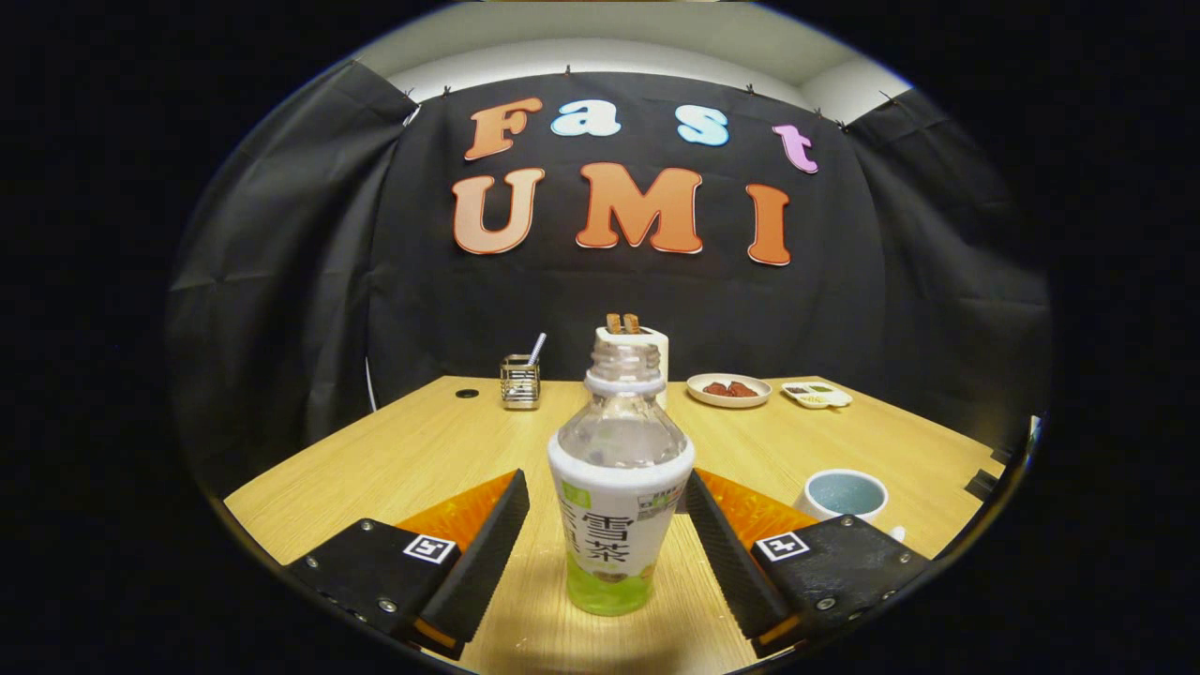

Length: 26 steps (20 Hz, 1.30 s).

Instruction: Take the bottle from table, then pour the juice into the cup, finally place the bottle on the coaster

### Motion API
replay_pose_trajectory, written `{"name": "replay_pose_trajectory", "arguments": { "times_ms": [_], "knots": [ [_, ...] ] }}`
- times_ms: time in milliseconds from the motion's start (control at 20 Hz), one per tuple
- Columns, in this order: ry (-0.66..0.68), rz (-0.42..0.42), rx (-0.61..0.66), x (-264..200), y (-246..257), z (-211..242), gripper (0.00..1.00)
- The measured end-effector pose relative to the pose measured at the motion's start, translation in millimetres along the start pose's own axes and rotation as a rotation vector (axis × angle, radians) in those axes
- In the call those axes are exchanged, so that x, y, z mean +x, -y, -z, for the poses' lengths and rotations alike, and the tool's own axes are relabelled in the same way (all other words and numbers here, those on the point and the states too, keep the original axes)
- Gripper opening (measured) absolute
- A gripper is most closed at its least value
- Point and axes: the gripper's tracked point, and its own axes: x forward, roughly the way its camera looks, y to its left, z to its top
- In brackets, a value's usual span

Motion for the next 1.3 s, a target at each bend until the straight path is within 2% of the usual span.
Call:
{"name": "replay_pose_trajectory", "arguments": {
  "times_ms": [150, 250, 300, 400, 550, 650, 950, 1300],
  "knots": [
    [-0.034, 0.001, -0.033, 4.6, -5.4, 14.9, 1.0],
    [-0.047, 0.009, -0.055, 4.2, -1.6, 20.3, 0.86],
    [-0.044, 0.003, -0.039, 8.5, -3.0, 16.9, 0.66],
    [-0.061, -0.009, -0.035, 6.0, -7.6, 19.3, 0.57],
    [-0.069, 0.027, -0.017, 4.9, 1.0, 14.2, 0.54],
    [-0.065, 0.032, 0.055, 2.9, 4.2, 6.2, 0.54],
    [-0.001, 0.013, 0.363, -1.4, 10.6, -39.6, 0.54],
    [0.014, -0.023, 0.786, 1.0, 11.4, -65.4, 0.54]
  ]
}}
